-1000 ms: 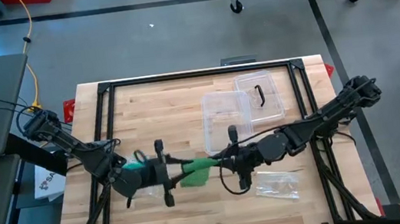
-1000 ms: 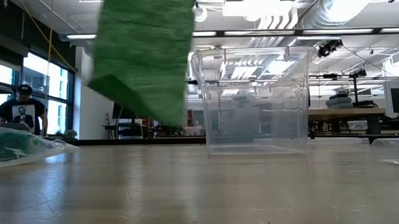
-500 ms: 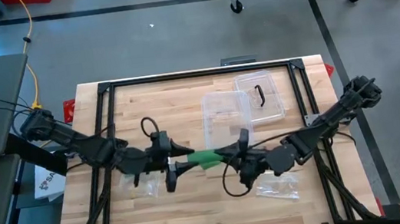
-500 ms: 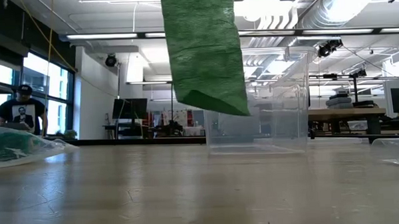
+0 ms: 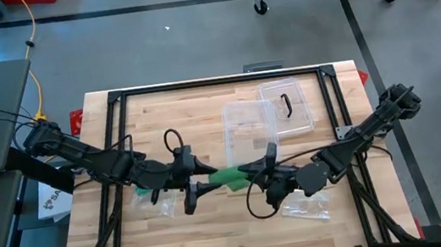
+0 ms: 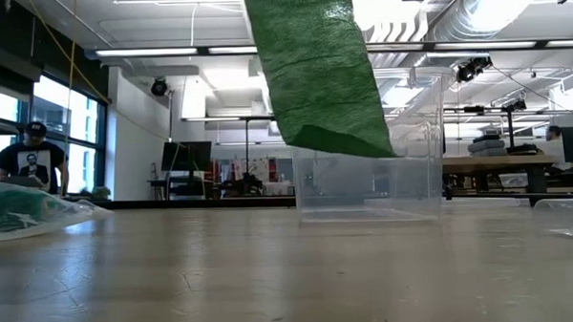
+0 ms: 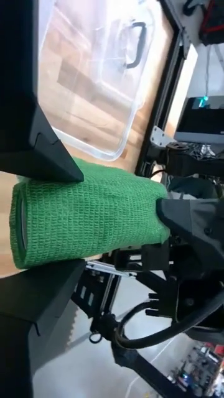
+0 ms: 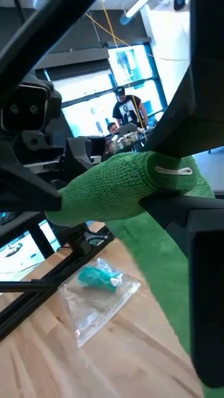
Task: Roll bandage
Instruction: Roll the green bandage
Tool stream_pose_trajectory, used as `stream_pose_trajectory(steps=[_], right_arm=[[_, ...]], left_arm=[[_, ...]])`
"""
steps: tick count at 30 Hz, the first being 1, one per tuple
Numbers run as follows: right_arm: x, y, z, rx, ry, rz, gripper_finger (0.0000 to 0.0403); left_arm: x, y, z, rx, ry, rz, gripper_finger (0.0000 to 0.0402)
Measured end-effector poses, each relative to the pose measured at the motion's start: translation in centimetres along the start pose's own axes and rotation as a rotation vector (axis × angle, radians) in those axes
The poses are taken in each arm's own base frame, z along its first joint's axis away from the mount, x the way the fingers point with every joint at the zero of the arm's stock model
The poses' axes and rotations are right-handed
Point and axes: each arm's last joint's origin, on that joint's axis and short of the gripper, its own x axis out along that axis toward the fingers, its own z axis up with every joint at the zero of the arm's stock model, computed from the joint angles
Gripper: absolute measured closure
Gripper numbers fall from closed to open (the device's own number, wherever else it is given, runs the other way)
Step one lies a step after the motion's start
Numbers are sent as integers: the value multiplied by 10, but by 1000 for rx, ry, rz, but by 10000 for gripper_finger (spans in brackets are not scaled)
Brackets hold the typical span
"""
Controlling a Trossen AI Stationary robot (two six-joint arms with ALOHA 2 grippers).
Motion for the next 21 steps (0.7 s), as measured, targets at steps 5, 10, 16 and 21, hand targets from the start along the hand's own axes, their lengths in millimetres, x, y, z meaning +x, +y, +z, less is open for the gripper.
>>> stream_pose_trajectory(steps=[5,10,16,21], right_arm=[[0,0,1,120,-31,27,320],[0,1,1,292,-33,40,316],[-1,0,-1,468,-13,43,259],[-14,-14,-8,703,-6,142,182]], left_arm=[[-1,-3,-2,66,6,-11,248],[-3,-8,-4,133,6,-27,305],[-7,-14,-7,231,-18,25,335],[-12,-20,-4,365,-46,92,333]])
